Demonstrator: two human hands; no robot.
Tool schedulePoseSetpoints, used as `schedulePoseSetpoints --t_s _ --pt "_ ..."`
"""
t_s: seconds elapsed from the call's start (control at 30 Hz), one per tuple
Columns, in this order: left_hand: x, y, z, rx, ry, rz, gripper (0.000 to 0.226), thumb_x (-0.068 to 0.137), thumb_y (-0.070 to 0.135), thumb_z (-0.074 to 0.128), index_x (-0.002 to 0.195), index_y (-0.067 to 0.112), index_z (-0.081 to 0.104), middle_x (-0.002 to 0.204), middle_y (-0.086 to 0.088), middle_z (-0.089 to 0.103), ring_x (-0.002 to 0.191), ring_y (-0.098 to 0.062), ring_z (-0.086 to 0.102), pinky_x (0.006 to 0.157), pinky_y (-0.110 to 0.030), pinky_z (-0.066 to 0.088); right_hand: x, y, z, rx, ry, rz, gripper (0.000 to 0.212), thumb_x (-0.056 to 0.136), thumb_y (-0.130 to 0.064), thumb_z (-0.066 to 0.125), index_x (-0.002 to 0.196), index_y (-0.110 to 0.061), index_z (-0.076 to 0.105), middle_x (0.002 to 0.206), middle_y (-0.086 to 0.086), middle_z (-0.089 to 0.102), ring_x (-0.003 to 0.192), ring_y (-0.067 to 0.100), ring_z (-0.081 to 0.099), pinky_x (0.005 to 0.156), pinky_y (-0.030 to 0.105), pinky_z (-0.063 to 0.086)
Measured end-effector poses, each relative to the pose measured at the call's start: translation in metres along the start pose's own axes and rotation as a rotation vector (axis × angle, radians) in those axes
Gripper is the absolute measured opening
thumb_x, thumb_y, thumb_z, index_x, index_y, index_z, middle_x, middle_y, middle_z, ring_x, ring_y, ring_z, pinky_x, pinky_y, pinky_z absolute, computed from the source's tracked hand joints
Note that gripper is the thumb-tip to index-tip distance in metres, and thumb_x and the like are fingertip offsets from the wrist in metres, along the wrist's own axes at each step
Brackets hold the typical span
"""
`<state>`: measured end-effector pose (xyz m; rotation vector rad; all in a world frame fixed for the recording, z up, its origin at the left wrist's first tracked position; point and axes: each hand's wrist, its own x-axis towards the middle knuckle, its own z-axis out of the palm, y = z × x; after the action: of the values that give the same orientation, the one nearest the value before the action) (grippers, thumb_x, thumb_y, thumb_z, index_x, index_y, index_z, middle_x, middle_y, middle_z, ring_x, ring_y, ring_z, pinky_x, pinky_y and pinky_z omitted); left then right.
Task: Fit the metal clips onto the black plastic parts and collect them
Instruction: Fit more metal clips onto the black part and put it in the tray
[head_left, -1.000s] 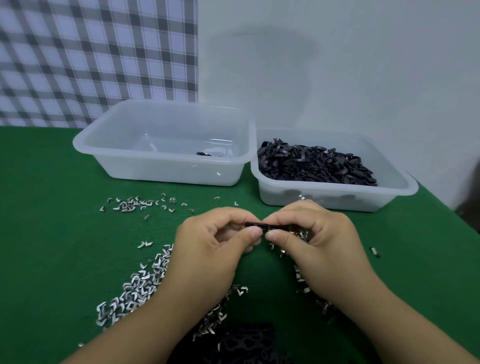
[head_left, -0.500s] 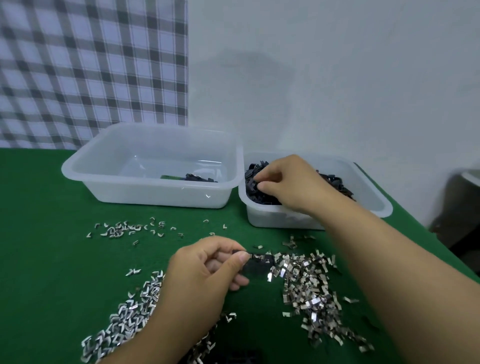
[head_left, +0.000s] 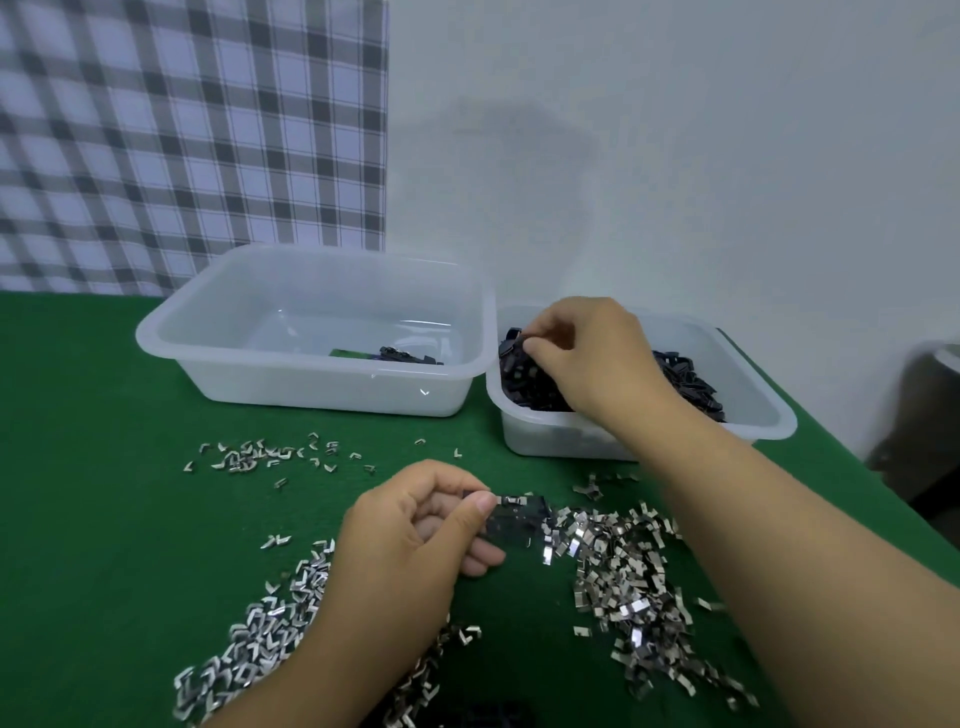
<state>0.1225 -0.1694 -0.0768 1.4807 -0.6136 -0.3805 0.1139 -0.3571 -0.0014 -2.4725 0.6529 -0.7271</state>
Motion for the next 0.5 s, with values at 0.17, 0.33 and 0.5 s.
schedulePoseSetpoints --t_s 0.17,0.33,0.5 --pt "0.001 -0.002 0.0 0.002 0.009 0.008 0.013 0.087 0.006 0.061 0.078 0.015 0.065 0.061 -0.003 0.068 0.056 -0.019 0.07 0.05 -0.021 0.054 -0.079 -0.001 -0.02 0.458 0.02 0.009 0.024 0.083 -0.015 0.065 0.101 -0.031 0.068 0.07 -0.015 0.065 0.063 -0.004 0.056 0.061 0.007 0.044" --pt "0.001 -0.003 0.001 0.011 0.009 0.02 0.014 0.087 0.006 0.061 0.079 0.015 0.065 0.063 -0.006 0.069 0.055 -0.018 0.07 0.05 -0.02 0.054 -0.123 0.017 -0.008 0.748 -0.058 0.257 0.021 0.074 -0.003 0.071 0.08 -0.023 0.075 0.07 0.001 0.071 0.061 0.006 0.06 0.06 0.015 0.05" --pt "0.0 -0.002 0.001 0.008 0.007 0.022 0.012 0.087 0.005 0.061 0.08 0.013 0.065 0.064 -0.008 0.069 0.055 -0.019 0.07 0.05 -0.021 0.054 -0.125 0.021 -0.011 0.865 -0.097 0.296 0.015 0.071 -0.004 0.073 0.079 -0.017 0.075 0.07 0.007 0.072 0.061 0.011 0.062 0.06 0.017 0.051"
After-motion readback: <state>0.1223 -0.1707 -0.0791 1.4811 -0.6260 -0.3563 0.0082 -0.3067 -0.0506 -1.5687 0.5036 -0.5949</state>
